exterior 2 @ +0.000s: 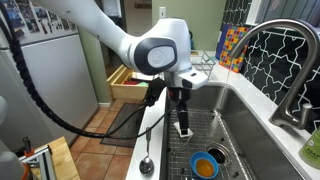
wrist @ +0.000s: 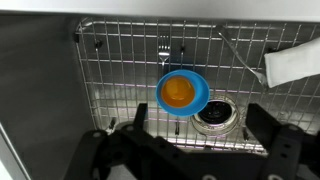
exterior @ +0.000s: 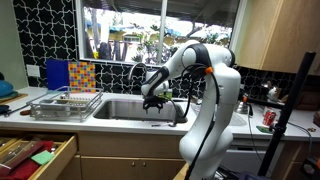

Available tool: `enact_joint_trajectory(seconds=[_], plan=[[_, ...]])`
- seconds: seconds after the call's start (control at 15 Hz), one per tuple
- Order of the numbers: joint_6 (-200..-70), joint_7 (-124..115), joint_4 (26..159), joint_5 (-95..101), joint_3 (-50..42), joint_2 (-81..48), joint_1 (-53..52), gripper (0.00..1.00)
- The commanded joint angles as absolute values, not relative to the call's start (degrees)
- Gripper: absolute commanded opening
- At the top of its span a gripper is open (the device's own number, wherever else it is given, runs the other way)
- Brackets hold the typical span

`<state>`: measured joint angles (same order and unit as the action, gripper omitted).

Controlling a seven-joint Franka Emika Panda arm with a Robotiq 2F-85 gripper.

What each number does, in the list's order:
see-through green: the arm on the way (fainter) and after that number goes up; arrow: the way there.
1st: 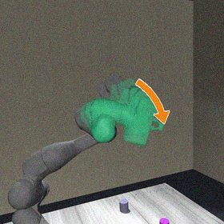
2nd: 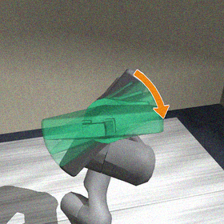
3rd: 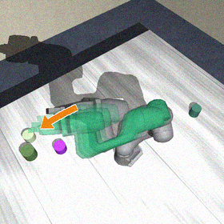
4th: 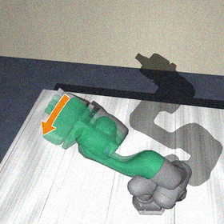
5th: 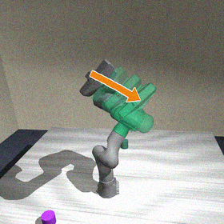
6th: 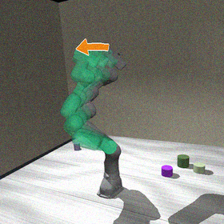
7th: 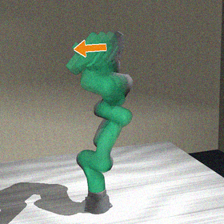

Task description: Pick up the orange bowl from the blue bowl and put it in the sink, pick up the blue bowl and put it on the dish rack, pick up the orange bowl and put it on the dish rack

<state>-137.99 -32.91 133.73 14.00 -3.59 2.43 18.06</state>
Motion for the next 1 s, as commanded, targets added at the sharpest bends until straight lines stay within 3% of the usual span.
enact_joint_trajectory(seconds=[0.0, 0.4, 0.93], plan=[[-137.2, -27.5, 126.3, 11.3, -8.8, -7.9, 17.0, 1.00], [-138.3, -28.7, 123.3, 10.3, -13.7, -12.7, 15.1, 1.00], [-137.5, -21.2, 118.5, -1.1, -12.6, -19.9, 16.4, 1.00]])
